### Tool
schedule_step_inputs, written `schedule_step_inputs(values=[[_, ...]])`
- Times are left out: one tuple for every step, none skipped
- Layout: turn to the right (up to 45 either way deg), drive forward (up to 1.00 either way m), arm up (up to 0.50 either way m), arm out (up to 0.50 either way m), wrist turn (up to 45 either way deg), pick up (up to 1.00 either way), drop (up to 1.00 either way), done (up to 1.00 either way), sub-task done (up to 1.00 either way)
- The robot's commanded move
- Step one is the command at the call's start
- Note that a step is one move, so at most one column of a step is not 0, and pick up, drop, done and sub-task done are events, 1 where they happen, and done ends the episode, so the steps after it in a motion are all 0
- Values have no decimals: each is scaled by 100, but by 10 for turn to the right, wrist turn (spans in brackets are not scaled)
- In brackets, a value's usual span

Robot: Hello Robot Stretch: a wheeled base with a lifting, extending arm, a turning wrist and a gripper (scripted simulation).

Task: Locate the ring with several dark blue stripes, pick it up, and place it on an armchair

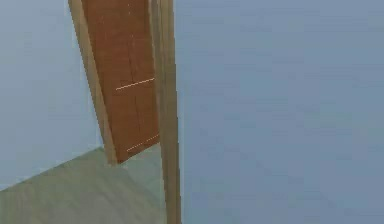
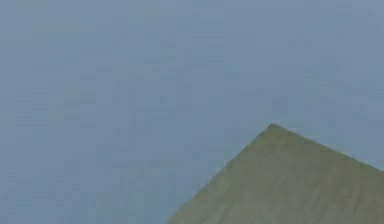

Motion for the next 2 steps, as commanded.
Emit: schedule_step_inputs(values=[[-450,0,0,0,0,0,0,0,0],[0,100,0,0,0,0,0,0,0]])
